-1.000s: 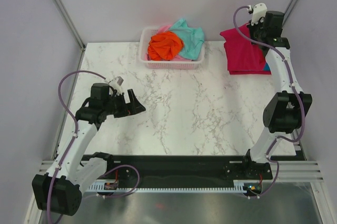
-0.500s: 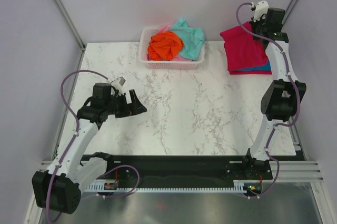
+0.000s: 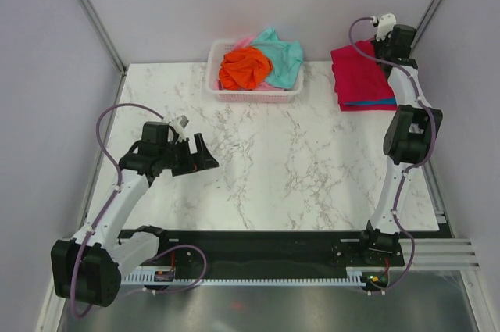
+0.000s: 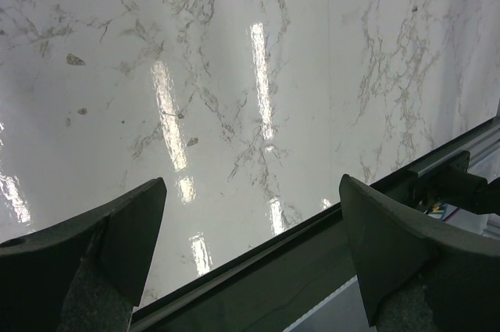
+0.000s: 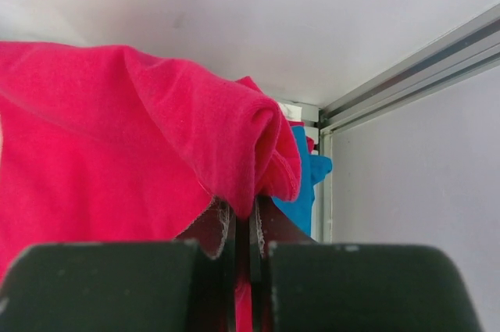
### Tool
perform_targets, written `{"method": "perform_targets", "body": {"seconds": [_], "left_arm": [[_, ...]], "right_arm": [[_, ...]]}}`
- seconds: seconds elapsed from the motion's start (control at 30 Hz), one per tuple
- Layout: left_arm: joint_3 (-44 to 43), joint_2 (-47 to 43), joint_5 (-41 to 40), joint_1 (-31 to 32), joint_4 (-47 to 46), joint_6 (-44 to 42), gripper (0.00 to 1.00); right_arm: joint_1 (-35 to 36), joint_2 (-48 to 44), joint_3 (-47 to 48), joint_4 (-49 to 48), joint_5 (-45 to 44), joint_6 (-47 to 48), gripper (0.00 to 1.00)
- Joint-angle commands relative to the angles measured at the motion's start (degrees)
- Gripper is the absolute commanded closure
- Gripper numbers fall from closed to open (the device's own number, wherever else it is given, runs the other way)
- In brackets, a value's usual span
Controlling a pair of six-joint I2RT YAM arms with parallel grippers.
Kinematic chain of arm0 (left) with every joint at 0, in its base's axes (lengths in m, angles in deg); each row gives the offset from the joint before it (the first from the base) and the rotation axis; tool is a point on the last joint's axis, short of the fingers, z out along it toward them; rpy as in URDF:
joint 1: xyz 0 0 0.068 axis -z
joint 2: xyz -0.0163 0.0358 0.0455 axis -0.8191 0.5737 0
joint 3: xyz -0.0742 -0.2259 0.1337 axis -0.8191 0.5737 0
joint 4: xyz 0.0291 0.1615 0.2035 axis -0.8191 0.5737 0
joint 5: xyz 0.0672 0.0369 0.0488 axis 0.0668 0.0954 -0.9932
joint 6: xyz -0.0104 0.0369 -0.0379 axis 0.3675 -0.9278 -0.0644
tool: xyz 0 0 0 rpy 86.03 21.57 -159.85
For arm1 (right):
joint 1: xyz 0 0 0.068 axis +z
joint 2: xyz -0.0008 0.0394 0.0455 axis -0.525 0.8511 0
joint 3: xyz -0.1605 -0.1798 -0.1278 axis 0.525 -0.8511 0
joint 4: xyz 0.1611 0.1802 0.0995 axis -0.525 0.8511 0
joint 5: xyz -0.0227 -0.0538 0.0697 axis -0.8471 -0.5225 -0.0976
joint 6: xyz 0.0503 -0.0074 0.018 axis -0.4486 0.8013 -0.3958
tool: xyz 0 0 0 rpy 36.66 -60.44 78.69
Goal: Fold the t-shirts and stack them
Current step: Neatly place the folded tshirt to the corner, then reset both grippers
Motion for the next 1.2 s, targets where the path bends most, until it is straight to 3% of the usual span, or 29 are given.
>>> {"method": "perform_targets", "body": {"seconds": [0.0, 0.27, 0.37, 0.4, 0.43, 0.5, 0.63, 0.87, 1.0, 1.07, 1.17], "left_arm": [[-0.02, 0.82, 0.45, 0.18, -1.09, -1.37, 0.00], [-0.63, 2.84, -0.69, 0.18, -0.12, -1.54, 0.01], [-0.72, 3.37, -0.95, 0.18, 0.05, -1.54, 0.00], [-0.72, 3.37, -0.86, 0.18, 0.06, -1.54, 0.00], [-0.63, 3.55, -0.78, 0.18, 0.06, -1.54, 0.00], [-0.72, 3.55, -0.78, 0.18, -0.03, -1.54, 0.00], [-0.63, 2.85, -0.95, 0.26, 0.05, -1.45, 0.00], [-0.54, -0.40, -1.30, 0.26, -0.30, -1.45, 0.00], [-0.28, -3.30, -1.74, 0.26, -0.56, -1.45, 0.00], [-0.11, -4.71, -2.01, 0.18, -0.91, -1.45, 0.01], [-0.19, -4.63, -1.83, 0.18, -1.00, -1.45, 0.00]], "right_arm": [[-0.66, 3.27, 4.37, -8.23, -1.79, 2.14, 1.00], [-2.33, 10.57, 4.72, -15.43, -4.68, 2.67, 1.00], [-3.38, 13.82, 6.47, -16.93, -4.78, -0.04, 0.89], [-3.56, 14.62, 7.35, -17.46, -6.96, -1.19, 0.47], [-3.73, 15.32, 8.49, -19.03, -8.11, -2.16, 0.27], [-4.17, 15.86, 8.76, -20.44, -9.96, -4.88, 0.02], [-4.17, 12.44, 7.98, -23.43, -12.76, -7.61, 0.02], [-4.35, -5.04, 2.45, -27.05, -22.97, -16.66, 0.02], [-4.17, -17.25, -5.62, -22.40, -14.91, -27.09, 0.02], [-4.00, -24.55, -8.45, -15.38, -10.44, -39.17, 0.02], [-1.29, -34.92, -18.27, -5.70, -7.87, -46.19, 0.02]]}}
